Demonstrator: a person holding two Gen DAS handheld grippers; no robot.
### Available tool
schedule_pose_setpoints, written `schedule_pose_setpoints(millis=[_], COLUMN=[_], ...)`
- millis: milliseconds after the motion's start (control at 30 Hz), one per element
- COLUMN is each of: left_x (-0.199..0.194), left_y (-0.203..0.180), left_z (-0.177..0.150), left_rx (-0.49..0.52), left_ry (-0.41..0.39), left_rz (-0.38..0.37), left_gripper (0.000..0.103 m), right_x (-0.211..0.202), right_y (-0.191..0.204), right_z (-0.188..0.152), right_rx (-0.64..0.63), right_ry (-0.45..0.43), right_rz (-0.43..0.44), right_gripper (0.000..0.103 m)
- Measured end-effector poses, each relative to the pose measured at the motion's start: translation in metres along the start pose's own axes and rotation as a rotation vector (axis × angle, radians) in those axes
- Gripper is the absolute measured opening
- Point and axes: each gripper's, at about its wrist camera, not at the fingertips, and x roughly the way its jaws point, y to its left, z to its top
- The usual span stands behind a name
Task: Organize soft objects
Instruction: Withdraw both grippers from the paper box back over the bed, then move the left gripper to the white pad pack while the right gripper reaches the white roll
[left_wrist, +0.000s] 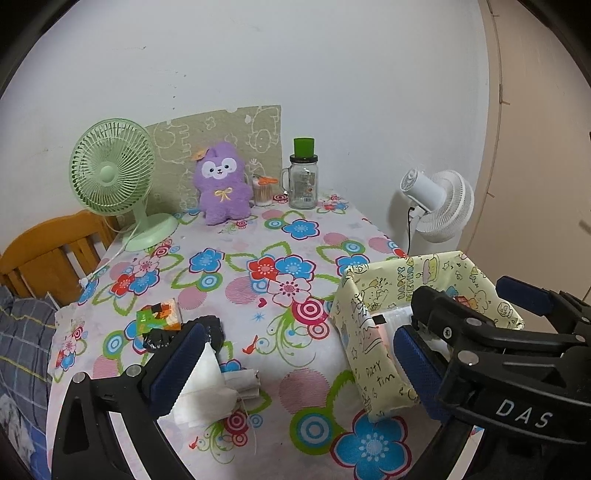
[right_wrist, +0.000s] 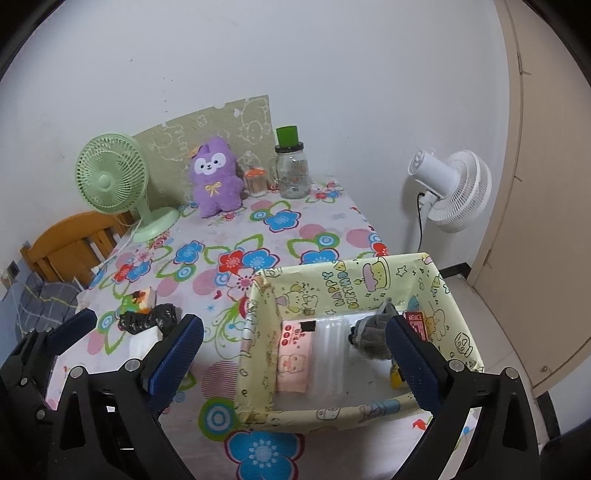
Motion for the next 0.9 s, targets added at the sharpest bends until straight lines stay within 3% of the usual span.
schedule_pose_setpoints(millis=[433, 900], left_x=[-0.01, -0.017], left_y=[0.018, 0.044], left_z=[-0.007, -0.023], left_rx=[-0.043, -0.06], left_ry=[0.021, 0.025], left_rz=[-0.033, 0.004], left_gripper=[0.103, 0.103], right_x=[-0.012, -0.007], right_y=[0.026, 0.055], right_z=[-0.004, -0.017], right_rx=[-0.056, -0.087], right_ry=[-0.018, -0.003], right_rz=[0.003, 0.035], right_gripper=[0.1, 0.1])
